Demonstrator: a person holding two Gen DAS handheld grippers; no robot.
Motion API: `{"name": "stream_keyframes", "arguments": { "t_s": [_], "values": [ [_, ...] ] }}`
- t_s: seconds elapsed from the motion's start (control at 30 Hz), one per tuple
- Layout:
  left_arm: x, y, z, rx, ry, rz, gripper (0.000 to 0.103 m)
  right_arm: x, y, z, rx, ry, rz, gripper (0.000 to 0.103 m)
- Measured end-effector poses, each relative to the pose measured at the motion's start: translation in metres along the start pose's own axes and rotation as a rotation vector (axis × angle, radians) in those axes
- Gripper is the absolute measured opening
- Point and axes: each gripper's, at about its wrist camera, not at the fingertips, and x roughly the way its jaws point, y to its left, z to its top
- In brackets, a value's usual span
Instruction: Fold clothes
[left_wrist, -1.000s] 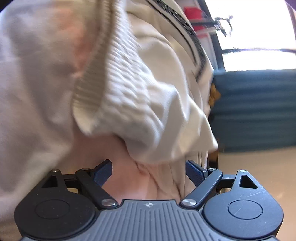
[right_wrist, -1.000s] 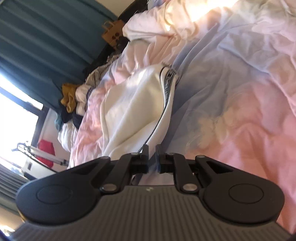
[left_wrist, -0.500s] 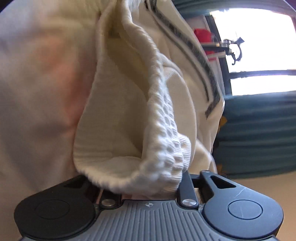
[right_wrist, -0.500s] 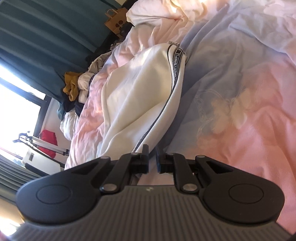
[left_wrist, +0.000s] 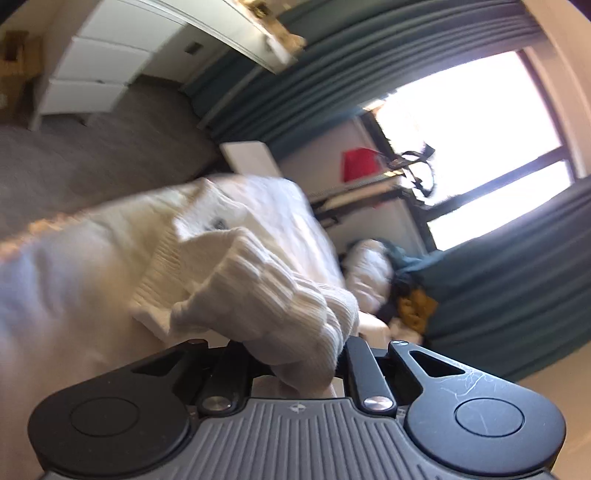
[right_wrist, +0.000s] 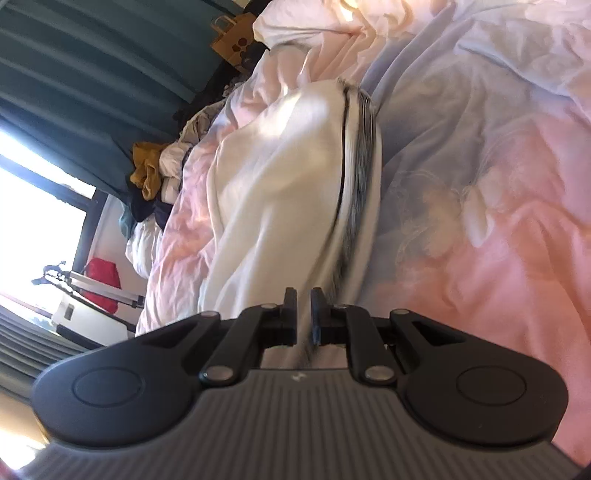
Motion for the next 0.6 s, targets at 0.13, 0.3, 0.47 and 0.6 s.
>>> {"name": "stream_keyframes", "arguments": {
  "t_s": [0.13,0.3,0.47,0.6],
  "values": [
    [0.017,0.024,0.004,0.005,0.074,0.137,0.012,-0.001,-0.005,0.002,0.031,-0.007,-0.008,0.012],
    [0.018,0.029,-0.005,-0.017,0.056,0.124,0.013,-0.008,-0.032,0.028,0.162,-0.048,0.021,0.012],
    [0.004,0.035,-0.010,0.017,0.040,0.110,0.013,-0.013,-0.055,0.053,0.230,-0.121,0.012,0.012],
    [-0.005,0.063,-0.004,-0.068,0.044,0.069,0.013,0.012,-0.058,0.061,0.214,-0.106,0.033,0.028]
  ]
}}
